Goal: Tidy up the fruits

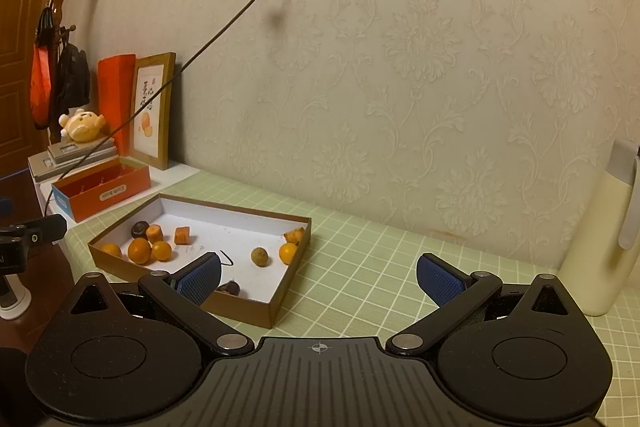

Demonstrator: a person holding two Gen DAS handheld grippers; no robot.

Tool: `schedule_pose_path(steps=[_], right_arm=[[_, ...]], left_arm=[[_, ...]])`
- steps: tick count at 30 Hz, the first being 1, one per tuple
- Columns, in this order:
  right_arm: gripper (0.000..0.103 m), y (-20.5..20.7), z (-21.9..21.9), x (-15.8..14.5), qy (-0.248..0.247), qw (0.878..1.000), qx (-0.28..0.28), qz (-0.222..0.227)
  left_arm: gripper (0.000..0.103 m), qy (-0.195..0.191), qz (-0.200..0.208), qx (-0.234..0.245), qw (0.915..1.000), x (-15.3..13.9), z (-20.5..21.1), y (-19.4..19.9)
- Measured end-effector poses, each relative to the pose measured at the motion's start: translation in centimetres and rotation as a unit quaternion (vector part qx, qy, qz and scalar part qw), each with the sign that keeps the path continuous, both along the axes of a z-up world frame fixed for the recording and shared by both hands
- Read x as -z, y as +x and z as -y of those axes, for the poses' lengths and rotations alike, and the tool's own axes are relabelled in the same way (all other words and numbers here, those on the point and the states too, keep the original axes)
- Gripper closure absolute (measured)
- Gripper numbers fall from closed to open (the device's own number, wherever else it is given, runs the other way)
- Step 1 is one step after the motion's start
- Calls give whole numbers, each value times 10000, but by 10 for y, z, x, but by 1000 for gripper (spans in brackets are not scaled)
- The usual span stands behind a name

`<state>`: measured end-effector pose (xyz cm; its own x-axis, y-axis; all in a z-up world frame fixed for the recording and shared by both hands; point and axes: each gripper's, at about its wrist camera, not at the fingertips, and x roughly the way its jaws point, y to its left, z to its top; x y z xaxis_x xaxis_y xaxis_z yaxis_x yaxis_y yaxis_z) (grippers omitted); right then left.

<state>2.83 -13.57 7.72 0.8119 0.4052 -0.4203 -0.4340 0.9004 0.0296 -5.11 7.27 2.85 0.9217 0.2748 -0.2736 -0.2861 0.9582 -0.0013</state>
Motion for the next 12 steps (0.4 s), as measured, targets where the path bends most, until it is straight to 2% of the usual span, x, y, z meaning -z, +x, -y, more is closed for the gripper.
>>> schedule_pose_path(steps=[3, 7, 10, 12], right_arm=[[0, 0, 0, 0, 2, 10000, 5, -6], [0, 1, 0, 0, 11, 10000, 10, -13], [0, 1, 0, 0, 9, 10000, 7, -12], [0, 1, 0, 1, 0, 10000, 4, -7]], left_arm=[[9, 4, 12, -14, 10000, 0, 0, 0], [22, -26, 74, -29, 10000, 0, -2, -2], [22, -13, 119, -22, 9999, 0, -1, -4], [17, 30, 123, 10, 9999, -1, 1, -4]])
